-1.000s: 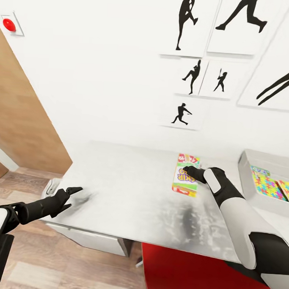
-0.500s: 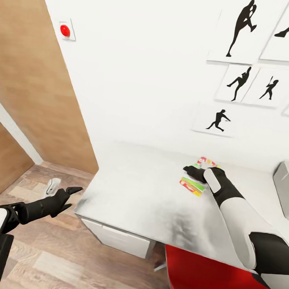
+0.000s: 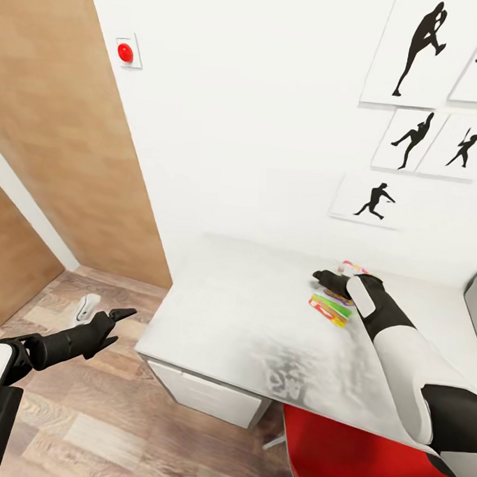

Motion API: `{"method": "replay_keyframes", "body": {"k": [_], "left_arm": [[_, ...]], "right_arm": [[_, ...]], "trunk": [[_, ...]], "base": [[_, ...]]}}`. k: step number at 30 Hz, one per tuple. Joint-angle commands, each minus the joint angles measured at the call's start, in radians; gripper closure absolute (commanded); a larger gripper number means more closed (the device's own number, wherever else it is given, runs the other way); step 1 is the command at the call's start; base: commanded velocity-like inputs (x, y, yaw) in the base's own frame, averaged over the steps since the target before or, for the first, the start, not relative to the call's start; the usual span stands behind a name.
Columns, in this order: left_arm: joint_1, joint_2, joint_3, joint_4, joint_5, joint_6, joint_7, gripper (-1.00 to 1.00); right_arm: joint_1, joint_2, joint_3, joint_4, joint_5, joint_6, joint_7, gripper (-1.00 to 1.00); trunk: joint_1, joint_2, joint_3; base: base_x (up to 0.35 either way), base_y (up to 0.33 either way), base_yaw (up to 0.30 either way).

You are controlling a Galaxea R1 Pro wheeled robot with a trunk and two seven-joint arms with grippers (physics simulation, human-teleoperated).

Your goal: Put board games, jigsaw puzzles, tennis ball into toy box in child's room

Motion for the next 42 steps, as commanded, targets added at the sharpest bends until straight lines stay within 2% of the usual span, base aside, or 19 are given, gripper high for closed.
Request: {"method": "replay_keyframes", "body": {"k": [1, 3, 4, 8, 12, 22, 27, 31, 36, 42], "left_arm": [[-0.001, 0.000, 0.001, -0.001, 0.011, 0.003, 0.010, -1.00], [-0.001, 0.000, 0.001, -0.001, 0.010, 0.003, 0.010, -1.00], [-0.001, 0.000, 0.001, -0.001, 0.010, 0.003, 0.010, -1.00], [-0.001, 0.000, 0.001, -0.001, 0.010, 0.003, 0.010, -1.00], [-0.001, 0.003, 0.004, -0.002, 0.019, 0.004, 0.005, -1.00], [-0.001, 0.003, 0.006, -0.001, 0.012, 0.004, 0.007, -1.00], [0.008, 0.010, 0.013, -0.001, 0.009, 0.004, 0.006, -1.00], [0.024, 0.014, 0.039, -0.001, 0.009, 0.005, 0.006, -1.00], [0.043, 0.016, 0.056, 0.001, 0.005, 0.005, 0.009, -1.00], [0.063, 0.038, 0.060, 0.000, 0.006, 0.004, 0.009, -1.00]], "right_arm": [[-0.001, -0.001, -0.001, -0.006, -0.010, 0.004, -0.008, -1.00], [-0.001, -0.006, -0.002, -0.015, -0.010, 0.004, -0.011, -1.00], [-0.001, -0.020, -0.003, -0.020, -0.011, 0.005, -0.011, -1.00], [-0.001, -0.029, -0.003, -0.022, -0.013, 0.007, -0.010, -1.00], [0.008, -0.057, -0.002, -0.030, -0.011, 0.006, -0.005, -1.00], [0.010, -0.063, -0.005, -0.063, -0.016, 0.011, -0.013, -1.00], [0.010, -0.065, -0.007, -0.059, -0.016, 0.011, -0.019, -1.00], [0.010, -0.067, -0.008, -0.056, -0.017, 0.008, -0.019, -1.00], [0.010, -0.088, -0.008, -0.053, -0.018, 0.007, -0.018, -1.00], [0.009, -0.097, -0.008, -0.039, -0.020, 0.010, -0.018, -1.00]], "trunk": [[0.000, -0.001, -0.001], [0.000, -0.001, -0.001], [0.000, -0.001, -0.001], [0.000, -0.001, -0.001], [0.000, -0.001, -0.001], [0.000, -0.001, -0.001], [0.000, -0.001, -0.001], [0.000, -0.001, -0.001], [0.000, -0.001, -0.001], [0.000, -0.001, -0.001]], "base": [[0.000, 0.006, -0.175], [0.000, 0.003, -0.226], [0.000, 0.001, -0.271], [0.000, 0.001, -0.281], [0.000, 0.265, -0.027], [0.077, 0.277, -0.155], [0.037, 0.052, -0.286], [0.010, 0.014, -0.178], [0.004, 0.003, -0.046], [0.205, 0.001, -0.009]]}}
